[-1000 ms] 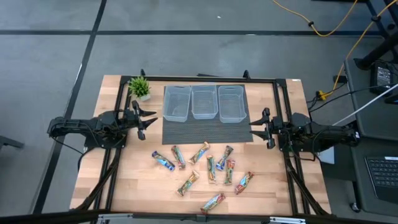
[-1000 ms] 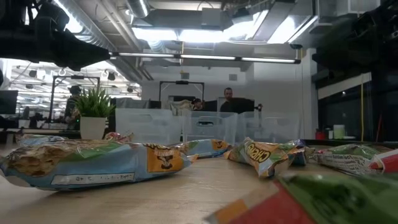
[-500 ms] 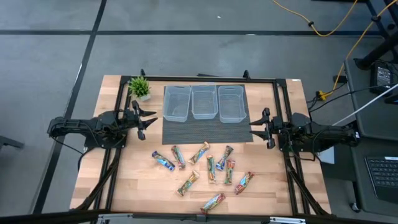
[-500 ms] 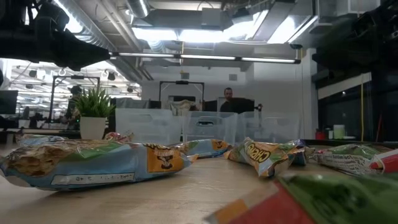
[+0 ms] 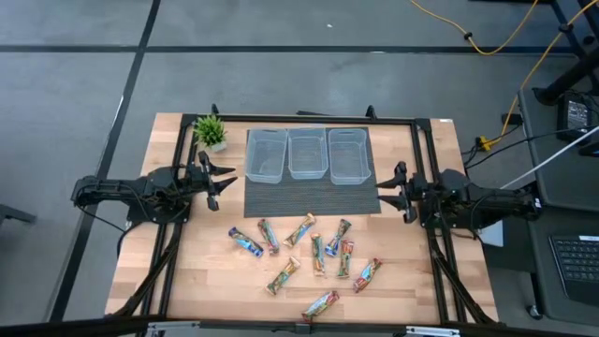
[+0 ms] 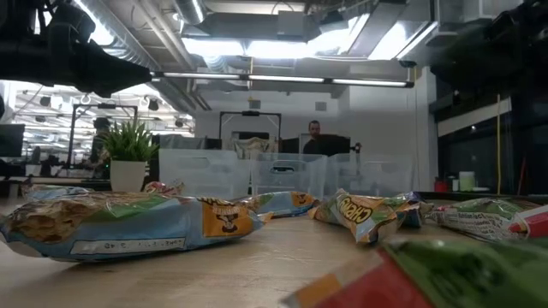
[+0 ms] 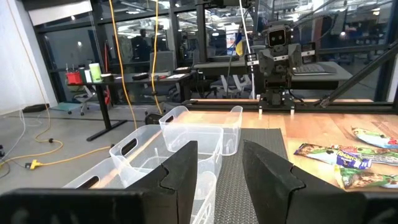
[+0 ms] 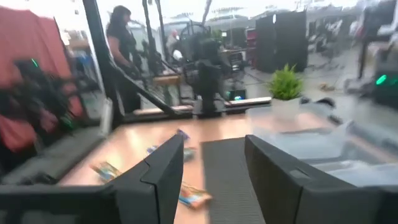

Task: Pick and place Granola Bars by type
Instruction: Put the blue granola bar into the left transparent bin

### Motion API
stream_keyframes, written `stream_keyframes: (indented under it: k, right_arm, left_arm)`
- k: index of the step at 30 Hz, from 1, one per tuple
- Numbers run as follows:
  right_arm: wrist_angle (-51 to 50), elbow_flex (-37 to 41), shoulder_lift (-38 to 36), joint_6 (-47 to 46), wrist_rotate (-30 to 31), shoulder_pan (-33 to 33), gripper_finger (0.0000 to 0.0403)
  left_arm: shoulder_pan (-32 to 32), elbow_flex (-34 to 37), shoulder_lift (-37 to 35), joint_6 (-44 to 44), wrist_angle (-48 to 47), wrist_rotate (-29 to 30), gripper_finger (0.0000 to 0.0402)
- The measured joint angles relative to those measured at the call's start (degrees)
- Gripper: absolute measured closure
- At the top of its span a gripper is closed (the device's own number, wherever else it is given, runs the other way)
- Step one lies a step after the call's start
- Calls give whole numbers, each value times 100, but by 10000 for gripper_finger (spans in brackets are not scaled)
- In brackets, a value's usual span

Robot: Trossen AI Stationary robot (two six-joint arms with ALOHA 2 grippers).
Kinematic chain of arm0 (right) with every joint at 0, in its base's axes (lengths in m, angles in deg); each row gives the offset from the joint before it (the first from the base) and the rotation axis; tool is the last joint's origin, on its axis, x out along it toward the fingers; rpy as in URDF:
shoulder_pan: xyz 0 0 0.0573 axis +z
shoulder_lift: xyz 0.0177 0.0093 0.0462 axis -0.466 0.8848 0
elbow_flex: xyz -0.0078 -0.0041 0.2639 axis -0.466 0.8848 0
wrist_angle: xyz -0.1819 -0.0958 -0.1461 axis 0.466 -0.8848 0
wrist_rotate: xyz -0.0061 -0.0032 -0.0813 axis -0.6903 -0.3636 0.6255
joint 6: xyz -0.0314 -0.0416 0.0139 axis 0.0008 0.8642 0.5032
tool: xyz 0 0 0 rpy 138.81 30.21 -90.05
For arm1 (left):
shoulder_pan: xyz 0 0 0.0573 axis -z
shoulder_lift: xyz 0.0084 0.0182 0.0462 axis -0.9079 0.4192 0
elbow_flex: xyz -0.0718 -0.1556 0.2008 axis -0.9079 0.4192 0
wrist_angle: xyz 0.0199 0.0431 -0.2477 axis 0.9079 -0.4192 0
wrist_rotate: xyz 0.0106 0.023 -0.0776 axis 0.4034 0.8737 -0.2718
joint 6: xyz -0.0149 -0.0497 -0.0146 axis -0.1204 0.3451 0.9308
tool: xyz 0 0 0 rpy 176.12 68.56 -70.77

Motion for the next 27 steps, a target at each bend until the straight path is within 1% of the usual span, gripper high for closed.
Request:
stream_keyframes:
  k: [2,6,9,14,16,19,22,27]
  right_arm:
    - [136,0,-7,-425,-53,0,228]
    - [492,0,-8,-606,52,0,228]
    - [737,0,-7,-603,92,0,228]
    - [1103,0,-9,-627,100,0,228]
    - [1255,0,-8,-863,101,0,228]
    - [1480,0,-11,-1245,102,0,228]
    - [1580,0,-2,-1332,123,0,228]
    - [1891,0,-4,-1489,530,0,228]
  left_arm:
    - [-2,0,0,48,106,-1,281]
    - [-2,0,0,94,304,-2,281]
    - [-1,0,0,458,537,31,281]
    - [-2,0,0,1259,1038,336,281]
    - [0,0,0,1447,1048,467,281]
    - [0,0,0,1714,1203,491,281]
    - [0,-34,1,1779,1369,506,281]
    - [0,-356,2,1452,1469,666,281]
